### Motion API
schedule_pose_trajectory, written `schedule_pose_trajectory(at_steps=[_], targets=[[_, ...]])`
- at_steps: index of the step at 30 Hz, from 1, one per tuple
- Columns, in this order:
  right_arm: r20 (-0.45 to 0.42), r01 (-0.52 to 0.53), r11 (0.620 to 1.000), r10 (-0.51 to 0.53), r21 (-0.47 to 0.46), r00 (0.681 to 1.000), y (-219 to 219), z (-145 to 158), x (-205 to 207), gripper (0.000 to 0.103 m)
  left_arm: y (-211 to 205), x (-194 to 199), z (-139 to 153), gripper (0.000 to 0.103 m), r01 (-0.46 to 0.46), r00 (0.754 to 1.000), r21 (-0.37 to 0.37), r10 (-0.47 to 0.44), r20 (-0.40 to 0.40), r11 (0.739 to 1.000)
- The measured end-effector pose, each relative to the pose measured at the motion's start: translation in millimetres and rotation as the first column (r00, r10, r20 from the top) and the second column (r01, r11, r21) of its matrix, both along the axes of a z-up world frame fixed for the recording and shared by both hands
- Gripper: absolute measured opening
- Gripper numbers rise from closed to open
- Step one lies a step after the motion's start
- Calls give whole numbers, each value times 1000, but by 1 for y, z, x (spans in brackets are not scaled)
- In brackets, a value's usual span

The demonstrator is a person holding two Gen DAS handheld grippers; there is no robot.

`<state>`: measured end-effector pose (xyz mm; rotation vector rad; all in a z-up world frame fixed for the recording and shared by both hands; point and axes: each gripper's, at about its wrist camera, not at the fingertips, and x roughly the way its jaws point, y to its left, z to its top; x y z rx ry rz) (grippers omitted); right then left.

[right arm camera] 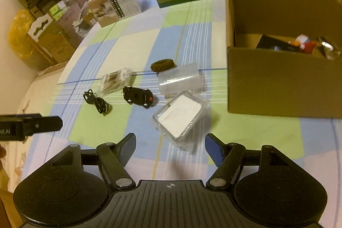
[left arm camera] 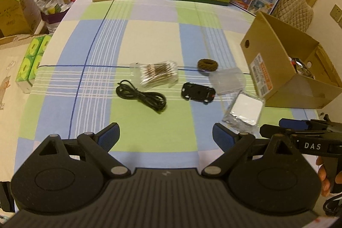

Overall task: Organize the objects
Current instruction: 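Move left gripper toward black cable while right gripper grasps clear square plastic box, then grasp black cable with left gripper while right gripper holds the plastic box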

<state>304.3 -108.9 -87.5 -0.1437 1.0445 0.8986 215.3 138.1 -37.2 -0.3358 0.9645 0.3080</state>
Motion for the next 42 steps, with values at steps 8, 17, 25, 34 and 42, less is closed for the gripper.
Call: schedule_pose_trajectory(at_steps=[8, 17, 25, 34, 42], targets=[[-42, 79, 997, -80, -22, 996, 25, -15, 7, 68, 16, 3, -14, 92, -19, 999, -11, 19, -26, 1000], [-84, 249, 966, -254, -67, 964, 48, -35, 29, 68, 32, 17, -33, 92, -35, 997, -21, 33, -71, 999], [-76, 291, 950, -301, -117, 951, 54, -47, 38, 68, 39, 34, -47, 94, -38, 995, -27, 35, -96, 999], [-43, 182, 971, -190, -153, 981, 38, -43, 35, 64, 51, 63, -66, 95, -46, 992, -25, 43, -120, 999], [-14, 175, 968, -180, -182, 984, 19, -39, 35, 64, 66, 89, -85, 95, -54, 988, -3, 53, -144, 999]])
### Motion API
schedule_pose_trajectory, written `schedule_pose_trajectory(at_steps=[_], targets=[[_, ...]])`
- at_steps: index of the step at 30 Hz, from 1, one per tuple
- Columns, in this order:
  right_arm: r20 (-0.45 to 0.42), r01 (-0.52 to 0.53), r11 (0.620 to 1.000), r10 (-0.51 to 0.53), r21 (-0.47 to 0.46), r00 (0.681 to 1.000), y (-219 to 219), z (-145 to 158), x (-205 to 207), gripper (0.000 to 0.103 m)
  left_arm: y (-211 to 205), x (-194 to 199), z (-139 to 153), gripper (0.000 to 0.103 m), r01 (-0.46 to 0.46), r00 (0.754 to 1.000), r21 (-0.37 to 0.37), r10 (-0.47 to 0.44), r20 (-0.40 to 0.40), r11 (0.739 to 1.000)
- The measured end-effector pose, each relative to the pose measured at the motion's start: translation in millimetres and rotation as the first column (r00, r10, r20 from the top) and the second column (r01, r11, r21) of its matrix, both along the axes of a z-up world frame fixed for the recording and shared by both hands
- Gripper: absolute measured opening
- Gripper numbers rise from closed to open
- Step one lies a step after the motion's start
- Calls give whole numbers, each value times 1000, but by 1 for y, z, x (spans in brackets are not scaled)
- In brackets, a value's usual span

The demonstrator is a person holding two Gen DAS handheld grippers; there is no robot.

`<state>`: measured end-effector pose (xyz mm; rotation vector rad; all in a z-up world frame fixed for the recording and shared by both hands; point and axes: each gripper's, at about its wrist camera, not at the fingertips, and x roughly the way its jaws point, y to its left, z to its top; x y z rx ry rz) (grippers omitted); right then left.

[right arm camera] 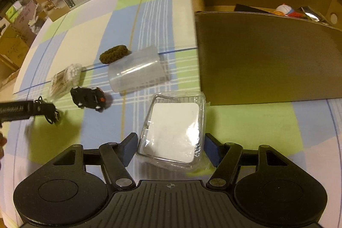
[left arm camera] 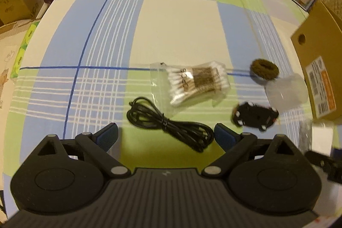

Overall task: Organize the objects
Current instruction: 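Grasp black cable with left gripper while right gripper holds the plastic box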

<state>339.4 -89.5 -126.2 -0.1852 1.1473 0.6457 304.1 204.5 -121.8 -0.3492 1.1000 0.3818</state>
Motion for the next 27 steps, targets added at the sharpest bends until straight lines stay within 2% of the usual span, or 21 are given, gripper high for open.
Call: schedule_pose_trajectory(at_steps=[6, 15, 21, 24, 27], targets=[[2, 9, 1000, -9, -11, 1000, -6, 1, 1, 64, 5, 4, -10, 95, -3, 1000, 3, 3, -14, 1000], [7, -8, 1000, 8, -25, 1000, -5, 3, 2, 64, 35, -45, -8, 94, -31, 999, 10, 31, -13, 999], [7, -14, 999, 14, -40, 1000, -2, 2, 3, 64, 50, -57, 0, 85, -44, 999, 34, 44, -13, 998], [11, -15, 999, 15, -42, 1000, -1, 3, 3, 64, 50, -49, 3, 84, -22, 1000, 38, 22, 14, 999], [16, -16, 999, 17, -40, 1000, -1, 4, 3, 64, 47, -33, 1, 76, -3, 1000, 41, 2, 30, 999]])
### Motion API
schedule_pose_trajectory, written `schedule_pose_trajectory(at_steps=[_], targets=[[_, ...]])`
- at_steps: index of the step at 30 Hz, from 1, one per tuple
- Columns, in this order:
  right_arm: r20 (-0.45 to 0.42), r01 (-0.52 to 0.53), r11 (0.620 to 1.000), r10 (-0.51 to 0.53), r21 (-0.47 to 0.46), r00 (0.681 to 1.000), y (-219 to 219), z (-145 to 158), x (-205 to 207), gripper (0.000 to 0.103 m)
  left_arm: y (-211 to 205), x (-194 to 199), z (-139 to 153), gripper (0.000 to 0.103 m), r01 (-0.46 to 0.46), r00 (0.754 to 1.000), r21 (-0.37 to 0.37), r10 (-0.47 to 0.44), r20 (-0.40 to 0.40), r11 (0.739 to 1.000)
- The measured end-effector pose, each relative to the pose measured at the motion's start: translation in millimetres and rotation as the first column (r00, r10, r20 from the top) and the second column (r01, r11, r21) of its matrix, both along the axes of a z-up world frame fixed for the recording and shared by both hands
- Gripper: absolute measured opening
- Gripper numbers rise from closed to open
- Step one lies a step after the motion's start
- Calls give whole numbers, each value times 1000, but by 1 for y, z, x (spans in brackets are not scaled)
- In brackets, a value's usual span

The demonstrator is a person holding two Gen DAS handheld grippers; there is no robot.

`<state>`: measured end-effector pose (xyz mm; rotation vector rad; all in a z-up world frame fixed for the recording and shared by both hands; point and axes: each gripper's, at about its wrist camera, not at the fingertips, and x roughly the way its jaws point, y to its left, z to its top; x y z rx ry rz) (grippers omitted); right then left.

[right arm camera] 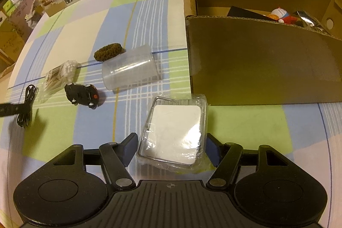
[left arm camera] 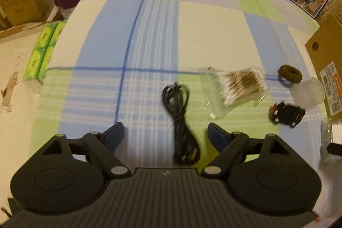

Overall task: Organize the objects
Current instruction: 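Grasp black cable with left gripper while right gripper holds the plastic box, then carry black cable and plastic box over the cardboard box with both grippers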

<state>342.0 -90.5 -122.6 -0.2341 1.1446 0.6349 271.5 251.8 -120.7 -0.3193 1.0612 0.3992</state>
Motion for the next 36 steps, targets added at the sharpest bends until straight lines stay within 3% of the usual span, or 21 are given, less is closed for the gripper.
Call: schedule_pose_trajectory(at_steps=[3, 8, 13, 15, 23, 27, 36], targets=[[4, 4, 1000, -4, 4, 1000, -1, 1, 0, 64, 2, 13, -6, 65, -2, 1000, 0, 2, -12, 1000], [9, 10, 1000, -11, 18, 1000, -4, 4, 0, 64, 0, 21, -7, 52, 12, 1000, 62, -11, -29, 998], [17, 1, 1000, -2, 22, 1000, -1, 3, -2, 64, -7, 14, -5, 21, 43, 999, 66, -41, -26, 997], [21, -2, 1000, 2, 21, 1000, 1, 3, -3, 64, -11, 11, -4, 14, 48, 999, 54, -46, -27, 997], [46, 6, 1000, -7, 17, 999, 4, -5, 0, 64, -50, -12, -1, 13, 120, 992, -5, -120, -36, 993], [64, -24, 1000, 23, 20, 998, 4, -7, -4, 54, -71, -18, 2, 13, 173, 984, -33, -174, -36, 984], [49, -110, 994, 109, 24, 993, -2, -6, -23, 52, -89, -13, 2, 19, 197, 980, 12, -196, -45, 980]])
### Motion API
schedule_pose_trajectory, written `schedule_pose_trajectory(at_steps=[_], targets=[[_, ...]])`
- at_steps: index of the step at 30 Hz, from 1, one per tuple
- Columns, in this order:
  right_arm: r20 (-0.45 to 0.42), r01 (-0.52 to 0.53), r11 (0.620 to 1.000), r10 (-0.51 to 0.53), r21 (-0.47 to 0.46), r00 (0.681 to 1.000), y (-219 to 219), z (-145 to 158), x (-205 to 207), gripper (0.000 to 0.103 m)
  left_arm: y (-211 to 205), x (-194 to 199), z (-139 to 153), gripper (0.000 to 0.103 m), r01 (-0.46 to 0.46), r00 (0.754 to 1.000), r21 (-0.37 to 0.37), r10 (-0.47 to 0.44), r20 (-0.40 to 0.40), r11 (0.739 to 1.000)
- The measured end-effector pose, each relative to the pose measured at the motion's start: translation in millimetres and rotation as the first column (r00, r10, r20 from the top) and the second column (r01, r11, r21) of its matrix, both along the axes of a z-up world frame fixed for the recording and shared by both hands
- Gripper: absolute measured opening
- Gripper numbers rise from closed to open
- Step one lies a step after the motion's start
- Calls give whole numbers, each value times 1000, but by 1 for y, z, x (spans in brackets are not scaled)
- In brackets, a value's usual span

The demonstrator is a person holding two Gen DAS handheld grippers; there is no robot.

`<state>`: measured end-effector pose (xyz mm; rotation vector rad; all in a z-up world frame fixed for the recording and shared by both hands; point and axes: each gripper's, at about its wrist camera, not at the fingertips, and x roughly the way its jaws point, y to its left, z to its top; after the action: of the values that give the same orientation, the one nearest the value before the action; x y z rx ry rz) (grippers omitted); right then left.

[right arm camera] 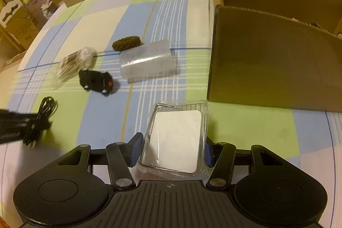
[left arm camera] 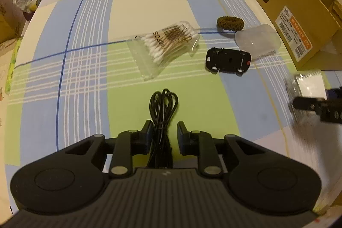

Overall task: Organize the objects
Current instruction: 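Carry black cable and plastic box over the cardboard box with both grippers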

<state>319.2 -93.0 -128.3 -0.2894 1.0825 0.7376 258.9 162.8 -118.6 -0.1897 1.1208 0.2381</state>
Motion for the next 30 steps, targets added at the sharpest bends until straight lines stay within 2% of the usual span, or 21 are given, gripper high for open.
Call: schedule_pose_trajectory(at_steps=[2, 4, 11, 14, 30], targets=[[-6, -5, 1000, 5, 3, 1000, -3, 1, -3, 52, -1, 4, -1, 17, -3, 1000, 5, 3, 0, 1000], [-9, -10, 1000, 10, 6, 1000, -7, 2, -5, 52, -3, 5, 0, 12, -8, 1000, 9, 8, -1, 1000], [-5, -18, 999, 18, 40, 1000, -24, 12, -10, 52, -10, -6, 4, 11, -27, 1000, -39, 27, 5, 999], [-2, -23, 998, 24, 56, 1000, -31, 17, -12, 52, -18, -9, 9, 11, -25, 999, -38, 26, 18, 999], [47, -39, 986, 32, 163, 998, -75, 60, -6, 52, -72, -6, 74, 11, 7, 982, -31, -1, 191, 999]])
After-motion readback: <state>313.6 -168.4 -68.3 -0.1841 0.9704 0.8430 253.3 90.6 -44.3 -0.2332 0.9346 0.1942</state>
